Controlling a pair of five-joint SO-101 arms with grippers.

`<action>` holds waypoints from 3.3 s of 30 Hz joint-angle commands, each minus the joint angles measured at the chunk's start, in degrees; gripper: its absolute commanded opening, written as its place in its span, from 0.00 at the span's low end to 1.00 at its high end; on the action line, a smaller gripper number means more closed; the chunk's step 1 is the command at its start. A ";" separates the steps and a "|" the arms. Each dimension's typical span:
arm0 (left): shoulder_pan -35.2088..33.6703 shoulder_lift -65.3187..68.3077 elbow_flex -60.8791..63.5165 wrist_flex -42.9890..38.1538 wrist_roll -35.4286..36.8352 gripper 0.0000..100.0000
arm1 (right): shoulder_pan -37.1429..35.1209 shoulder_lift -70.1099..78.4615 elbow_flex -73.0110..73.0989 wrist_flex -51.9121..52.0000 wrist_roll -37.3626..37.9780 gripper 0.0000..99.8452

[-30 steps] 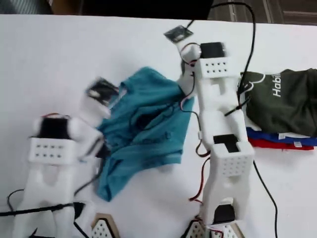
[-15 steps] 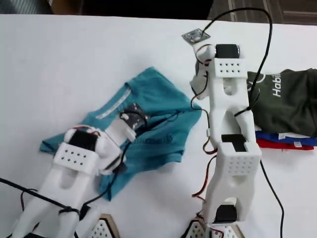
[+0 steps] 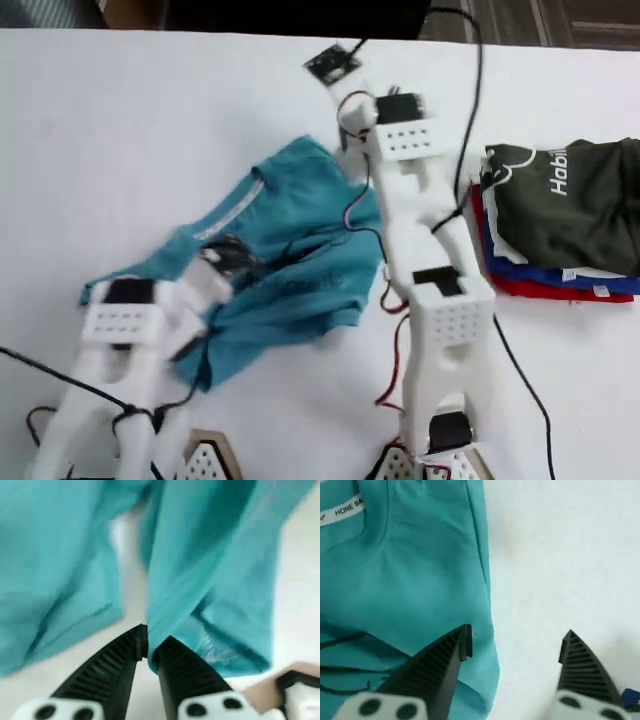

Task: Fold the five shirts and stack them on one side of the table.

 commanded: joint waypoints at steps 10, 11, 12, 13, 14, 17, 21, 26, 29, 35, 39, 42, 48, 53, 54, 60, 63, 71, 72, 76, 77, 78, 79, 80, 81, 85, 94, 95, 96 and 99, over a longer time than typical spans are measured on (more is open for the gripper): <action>-39.30 -1.58 -22.64 -0.53 -11.25 0.02 | -13.05 17.98 -16.35 2.07 -1.76 0.28; -40.62 -1.58 -24.04 -0.53 -11.16 0.02 | -13.76 19.30 -16.35 2.07 -0.79 0.28; -41.58 -1.49 -25.10 -0.53 -11.08 0.02 | -14.20 20.44 -16.35 2.07 -0.09 0.28; -42.46 -1.49 -25.89 -0.62 -10.99 0.02 | -14.29 21.23 -16.35 2.07 0.00 0.28; -43.08 -1.49 -26.33 -0.79 -10.46 0.02 | -14.29 21.41 -16.35 2.15 0.00 0.27; -43.43 -1.58 -27.12 -1.23 -6.07 0.02 | -13.14 21.23 -17.32 3.03 -0.09 0.14; -41.14 -1.41 -26.95 -3.52 -0.70 0.02 | -9.80 18.95 -24.26 8.22 -0.18 0.04; -33.32 -1.49 -27.21 -5.45 5.80 0.02 | -4.79 13.05 -35.52 17.10 0.09 0.02; -26.73 -1.14 -27.21 -7.65 9.49 0.02 | -0.92 8.13 -35.60 17.19 0.09 0.02; -17.32 0.62 -27.12 -16.97 16.53 0.02 | 6.11 -3.74 -21.19 17.27 0.26 0.02; -11.78 8.97 -29.23 -20.57 16.44 0.02 | 8.57 -14.02 -5.71 17.19 0.35 0.02; -9.67 18.99 -36.53 -20.40 16.44 0.02 | 8.66 -22.73 7.82 17.01 0.26 0.02; -9.85 42.20 -66.07 -10.64 16.26 0.02 | 8.57 -44.35 36.84 4.18 0.26 0.02; -7.47 59.34 -93.41 8.35 16.09 0.02 | 8.48 -59.91 60.66 -9.63 0.35 0.02; -6.68 62.24 -97.45 13.19 16.09 0.02 | 8.66 -60.97 63.91 -12.00 0.35 0.02; -4.75 74.20 -115.12 31.03 12.66 0.17 | 10.42 -56.31 70.15 -20.88 0.35 0.02; -5.54 74.37 -121.80 33.67 12.13 0.23 | 11.21 -51.47 70.15 -24.13 0.35 0.02; 0.62 56.70 -105.27 33.76 11.96 0.22 | 14.20 -43.30 70.15 -30.55 -0.09 0.02; 2.46 53.36 -100.35 33.58 11.96 0.22 | 14.20 -43.12 70.15 -30.73 -0.09 0.02; 10.02 40.44 -80.57 27.96 11.43 0.22 | 14.11 -43.03 70.15 -31.08 -0.09 0.02; 11.60 37.54 -75.21 26.02 11.43 0.22 | 14.02 -43.03 70.15 -31.08 -0.18 0.02; 13.01 34.81 -69.85 23.82 11.34 0.22 | 14.02 -43.03 70.15 -31.08 -0.18 0.02; 14.15 32.53 -64.31 21.45 10.81 0.22 | 14.02 -43.03 70.15 -31.08 -0.18 0.02; 15.12 30.51 -58.59 18.90 9.93 0.22 | 14.20 -43.03 70.15 -31.08 -0.18 0.02; 15.56 28.75 -53.14 16.26 9.49 0.22 | 14.29 -43.03 70.15 -31.08 -0.18 0.02; 16.00 23.12 -36.09 8.09 8.97 0.22 | 14.37 -43.03 70.15 -30.90 -0.09 0.02; 22.77 13.19 -19.12 1.05 9.67 0.22 | 14.29 -42.59 70.15 -30.99 -0.09 0.02; 23.56 12.66 -18.33 0.35 9.85 0.22 | 14.29 -42.59 70.15 -30.99 -0.09 0.02; 24.35 12.31 -17.63 -0.44 10.81 0.22 | 14.29 -42.59 70.15 -30.99 -0.09 0.02; 27.08 12.31 -16.13 -2.37 12.84 0.22 | 14.29 -42.59 70.15 -30.99 -0.09 0.02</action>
